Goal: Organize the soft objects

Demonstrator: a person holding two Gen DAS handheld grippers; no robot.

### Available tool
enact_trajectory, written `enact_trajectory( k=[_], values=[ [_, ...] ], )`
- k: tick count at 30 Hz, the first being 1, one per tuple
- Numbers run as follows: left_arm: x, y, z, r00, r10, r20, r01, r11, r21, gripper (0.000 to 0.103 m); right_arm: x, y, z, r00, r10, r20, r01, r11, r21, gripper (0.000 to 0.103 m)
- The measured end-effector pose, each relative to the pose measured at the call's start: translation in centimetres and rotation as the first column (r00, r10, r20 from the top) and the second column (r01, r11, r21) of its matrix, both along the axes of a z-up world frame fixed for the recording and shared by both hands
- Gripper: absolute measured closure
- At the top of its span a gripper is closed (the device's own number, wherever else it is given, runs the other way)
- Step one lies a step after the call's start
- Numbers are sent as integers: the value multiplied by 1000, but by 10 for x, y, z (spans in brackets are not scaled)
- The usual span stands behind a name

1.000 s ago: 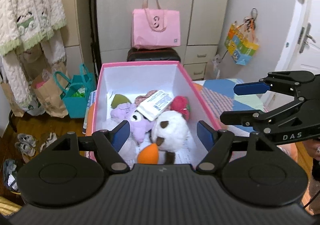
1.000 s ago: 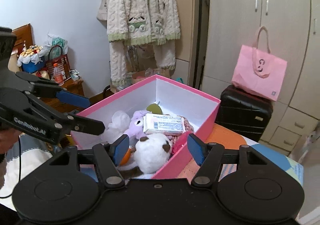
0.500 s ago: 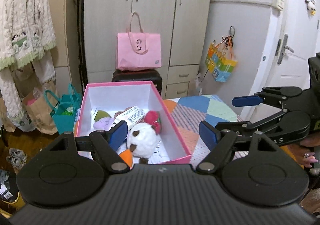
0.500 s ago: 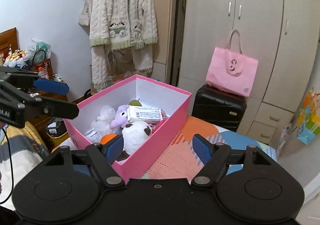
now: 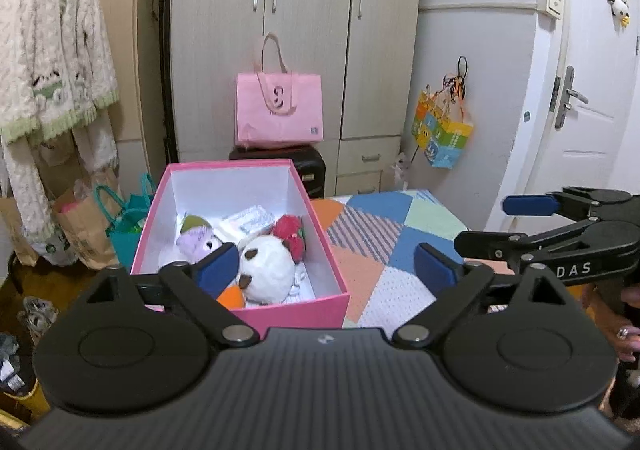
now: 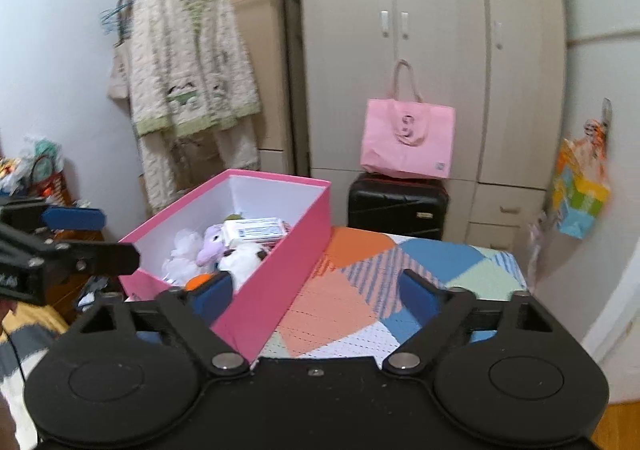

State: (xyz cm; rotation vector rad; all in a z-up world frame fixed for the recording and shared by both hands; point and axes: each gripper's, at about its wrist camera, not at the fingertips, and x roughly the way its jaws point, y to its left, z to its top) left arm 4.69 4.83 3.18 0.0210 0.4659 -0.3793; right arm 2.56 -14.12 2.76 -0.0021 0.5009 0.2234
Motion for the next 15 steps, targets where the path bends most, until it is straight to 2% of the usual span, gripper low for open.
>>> enact_trajectory(
  k=[5, 9, 11, 15],
  values=[
    [-9, -9, -1, 997, 75, -7, -75, 996, 39, 1, -8, -3, -3, 999, -39, 3, 39, 999, 0, 3],
    [-16, -11, -5, 995, 100, -13, -99, 995, 28, 1, -11, -2, -7, 992, -125, -25, 124, 992, -32, 0],
    [-18, -11, -7, 993, 117, -16, -116, 993, 27, 0, -17, 0, -8, 994, -109, -14, 108, 992, -60, 0],
    [-24, -11, -8, 993, 115, -3, -115, 993, 32, 0, -27, -7, -3, 994, -108, -29, 108, 994, -10, 0]
  ],
)
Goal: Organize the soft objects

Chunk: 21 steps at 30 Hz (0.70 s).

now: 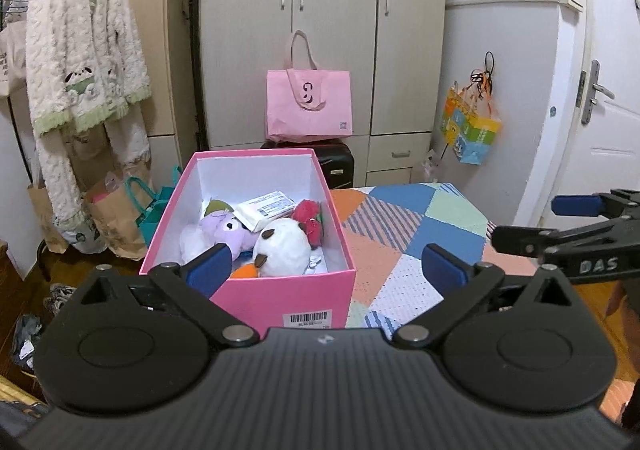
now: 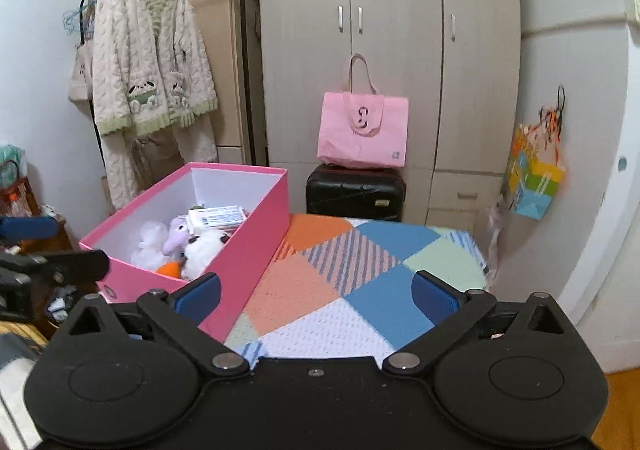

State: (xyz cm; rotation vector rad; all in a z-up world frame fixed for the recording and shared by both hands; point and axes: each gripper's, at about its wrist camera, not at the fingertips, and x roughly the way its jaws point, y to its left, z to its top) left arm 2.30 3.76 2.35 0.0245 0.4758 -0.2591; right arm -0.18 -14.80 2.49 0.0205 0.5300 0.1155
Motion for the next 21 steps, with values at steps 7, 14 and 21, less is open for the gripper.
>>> enact_trajectory(
  k=[7, 14, 21],
  values=[
    [-4, -2, -6, 995, 87, 47, -88, 996, 21, 0, -12, 0, 3, 1000, -6, 11, 6, 1000, 16, 0],
    [-9, 0, -12, 991, 124, 58, -123, 992, -21, 0, -20, -1, -4, 998, -46, 33, 45, 999, 25, 0],
    [-15, -1, -15, 988, 138, 71, -137, 990, -21, 0, -24, -6, -16, 993, -108, 40, 107, 994, 23, 0]
  ],
)
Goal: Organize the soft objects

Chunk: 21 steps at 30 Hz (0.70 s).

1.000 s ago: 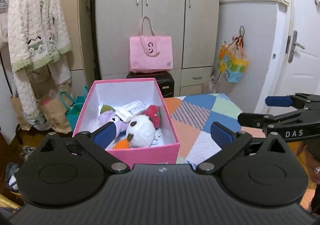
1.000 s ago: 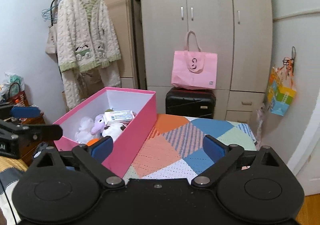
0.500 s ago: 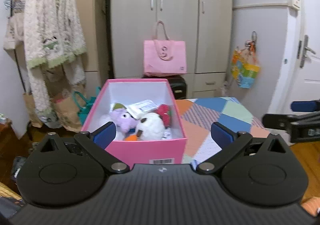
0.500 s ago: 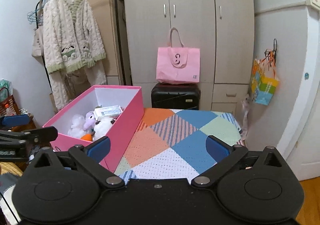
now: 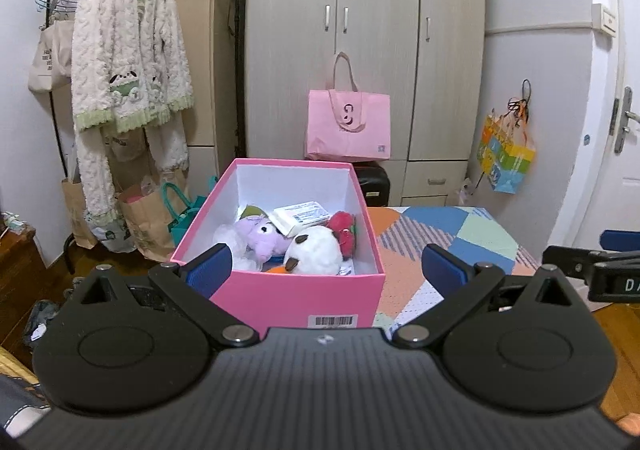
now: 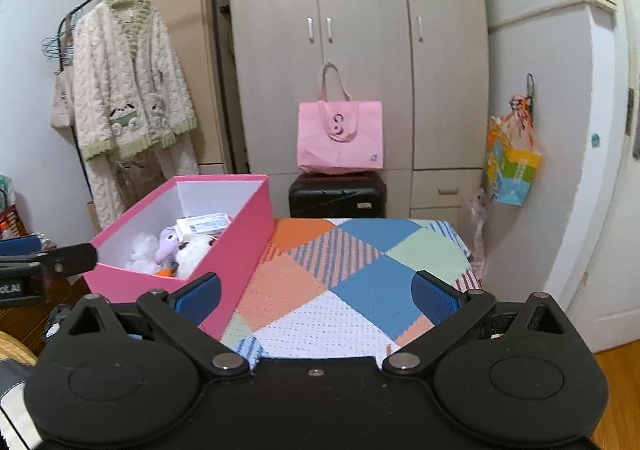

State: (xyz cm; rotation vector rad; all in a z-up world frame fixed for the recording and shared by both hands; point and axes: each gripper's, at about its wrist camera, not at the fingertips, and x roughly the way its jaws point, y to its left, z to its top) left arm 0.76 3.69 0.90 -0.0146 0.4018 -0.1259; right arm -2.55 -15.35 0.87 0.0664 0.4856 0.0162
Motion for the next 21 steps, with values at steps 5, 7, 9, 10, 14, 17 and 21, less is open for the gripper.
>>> enact_trajectory(
  k=[5, 7, 9, 10, 14, 17, 21],
  values=[
    [-1, -4, -6, 1000, 6, 18, -7, 1000, 16, 0, -4, 6, -3, 998, -63, 8, 63, 995, -75, 0],
    [-4, -6, -7, 999, 16, 30, -16, 1000, 23, 0, -7, 8, -4, 997, -78, 17, 79, 992, -98, 0],
    [-4, -7, -10, 999, 22, 33, -23, 999, 25, 0, -10, 11, -6, 996, -87, 22, 89, 989, -114, 0],
    [-4, -8, -10, 999, 23, 32, -24, 999, 26, 0, -10, 11, -6, 996, -90, 21, 92, 989, -119, 0],
    [-4, -10, -15, 999, 33, 32, -34, 999, 39, 0, -11, 13, -8, 993, -112, 21, 114, 985, -131, 0],
    [-2, -12, -17, 999, 37, 31, -39, 998, 49, 0, -12, 15, -10, 993, -118, 23, 120, 983, -137, 0],
    [0, -13, -19, 999, 46, 24, -47, 997, 56, 0, -13, 17, -10, 992, -121, 33, 124, 984, -124, 0]
  ],
)
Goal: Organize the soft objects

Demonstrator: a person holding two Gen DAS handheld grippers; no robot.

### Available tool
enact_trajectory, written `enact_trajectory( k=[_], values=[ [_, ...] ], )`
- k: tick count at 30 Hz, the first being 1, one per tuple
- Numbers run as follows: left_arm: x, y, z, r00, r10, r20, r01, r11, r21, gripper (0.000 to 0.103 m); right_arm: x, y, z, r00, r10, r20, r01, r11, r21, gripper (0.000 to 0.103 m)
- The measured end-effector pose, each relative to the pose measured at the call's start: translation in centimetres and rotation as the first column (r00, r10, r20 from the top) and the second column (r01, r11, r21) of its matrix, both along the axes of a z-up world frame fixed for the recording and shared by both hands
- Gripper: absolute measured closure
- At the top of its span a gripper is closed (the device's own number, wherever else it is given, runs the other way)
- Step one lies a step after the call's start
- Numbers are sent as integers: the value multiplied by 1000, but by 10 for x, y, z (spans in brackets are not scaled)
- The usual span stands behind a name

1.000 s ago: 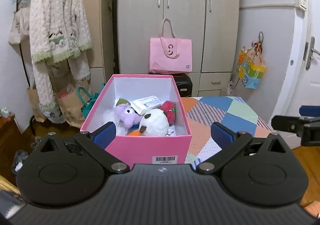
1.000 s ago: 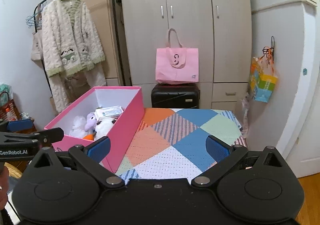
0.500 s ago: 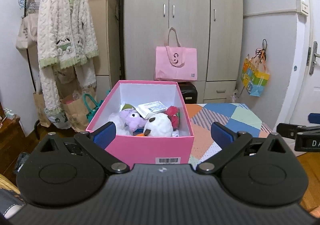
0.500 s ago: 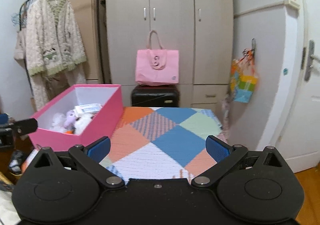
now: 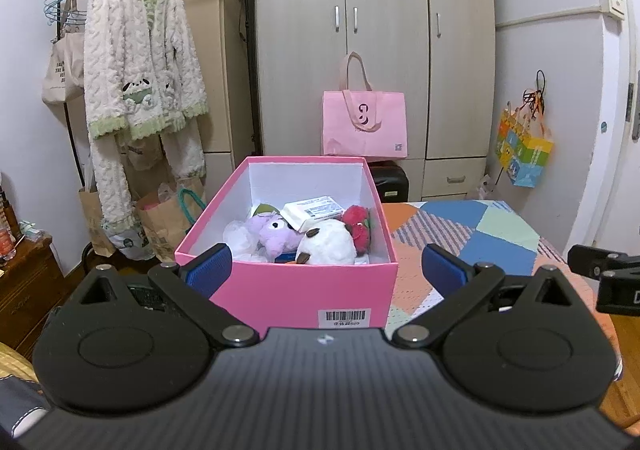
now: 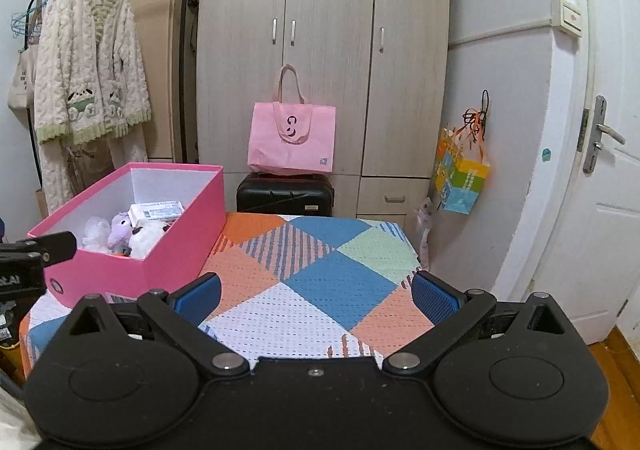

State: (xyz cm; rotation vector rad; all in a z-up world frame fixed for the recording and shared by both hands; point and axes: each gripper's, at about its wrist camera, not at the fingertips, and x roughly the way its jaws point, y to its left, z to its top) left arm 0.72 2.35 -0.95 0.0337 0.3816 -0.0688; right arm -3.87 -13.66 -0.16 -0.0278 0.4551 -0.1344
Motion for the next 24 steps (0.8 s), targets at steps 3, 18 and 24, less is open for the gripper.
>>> enact_trajectory(
  k=[3, 18, 24],
  values=[
    [0, -2, -1, 1000, 2, 1, -2, 1000, 15, 0, -2, 3, -1, 1000, -19, 13, 19, 1000, -13, 0],
    [-3, -3, -3, 1000, 0, 10, -1, 1000, 18, 0, -1, 5, -3, 999, -43, 14, 43, 999, -22, 0],
    [-3, -1, -4, 1000, -10, 9, 10, 1000, 16, 0, -1, 6, -4, 999, -50, 12, 50, 998, -27, 0]
  ],
)
